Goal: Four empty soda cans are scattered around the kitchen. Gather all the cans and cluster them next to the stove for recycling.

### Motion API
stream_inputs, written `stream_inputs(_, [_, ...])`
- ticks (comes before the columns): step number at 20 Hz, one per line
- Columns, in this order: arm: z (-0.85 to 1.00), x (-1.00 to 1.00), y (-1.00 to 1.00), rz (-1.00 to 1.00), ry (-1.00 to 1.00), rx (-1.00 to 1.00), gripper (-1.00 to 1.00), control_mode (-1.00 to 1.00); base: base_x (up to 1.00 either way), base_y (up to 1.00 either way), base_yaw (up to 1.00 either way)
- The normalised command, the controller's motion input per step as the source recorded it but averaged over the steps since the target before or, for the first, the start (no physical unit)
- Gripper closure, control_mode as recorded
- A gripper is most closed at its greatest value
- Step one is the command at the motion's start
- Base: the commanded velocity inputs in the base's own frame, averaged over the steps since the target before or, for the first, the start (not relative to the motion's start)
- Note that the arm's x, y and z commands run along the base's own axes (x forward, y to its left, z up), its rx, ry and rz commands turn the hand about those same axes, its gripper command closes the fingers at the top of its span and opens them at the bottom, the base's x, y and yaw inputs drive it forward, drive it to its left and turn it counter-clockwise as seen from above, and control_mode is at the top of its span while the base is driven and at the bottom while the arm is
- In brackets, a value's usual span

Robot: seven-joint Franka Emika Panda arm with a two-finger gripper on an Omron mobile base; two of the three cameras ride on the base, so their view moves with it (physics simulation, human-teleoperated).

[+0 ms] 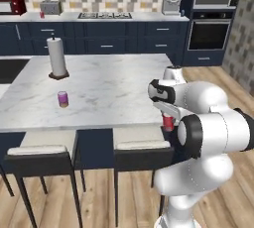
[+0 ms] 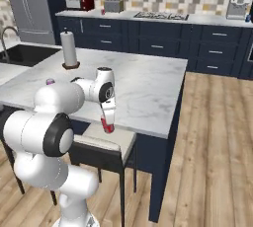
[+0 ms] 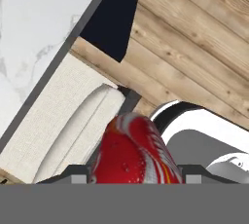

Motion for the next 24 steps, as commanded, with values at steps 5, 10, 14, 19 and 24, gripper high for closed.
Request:
stream_inputs(5, [0.0, 0.0, 0.0, 0.0, 0.0, 0.0, 1.0, 1.0, 0.09, -0.59, 0.1])
stream_inputs(10, [0.0, 0.0, 0.0, 0.0, 0.0, 0.0, 1.0, 1.0, 0.1, -0.61, 0.04])
stream_inputs(14, [0.0, 0.0, 0.0, 0.0, 0.0, 0.0, 1.0, 1.0, 0.12, -0.62, 0.0])
stream_inputs(19, [0.0, 0.0, 0.0, 0.0, 0.0, 0.0, 1.0, 1.0, 0.13, -0.61, 0.0])
stream_inputs(24, [0.0, 0.0, 0.0, 0.0, 0.0, 0.0, 1.0, 1.0, 0.13, -0.61, 0.0])
